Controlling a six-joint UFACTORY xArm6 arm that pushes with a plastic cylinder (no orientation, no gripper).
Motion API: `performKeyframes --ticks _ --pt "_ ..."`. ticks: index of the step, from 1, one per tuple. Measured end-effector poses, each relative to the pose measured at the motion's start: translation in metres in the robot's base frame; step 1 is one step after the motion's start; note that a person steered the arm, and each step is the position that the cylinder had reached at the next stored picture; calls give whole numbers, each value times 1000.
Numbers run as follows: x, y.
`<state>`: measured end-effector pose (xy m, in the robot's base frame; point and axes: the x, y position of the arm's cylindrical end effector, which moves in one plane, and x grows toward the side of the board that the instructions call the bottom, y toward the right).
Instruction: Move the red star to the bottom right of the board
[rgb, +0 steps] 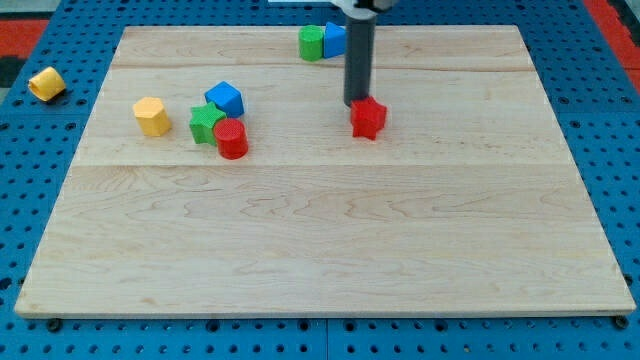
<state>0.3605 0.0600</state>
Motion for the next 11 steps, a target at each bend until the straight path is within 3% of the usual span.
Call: performKeyframes --ticks 1,2,3,4,5,8,9,11 --pt "32 70" --pt "66 62" --pt "28 86" --pt "15 38" --pt "29 3" --pt "179 47" --pt "197 60" --pt "105 23"
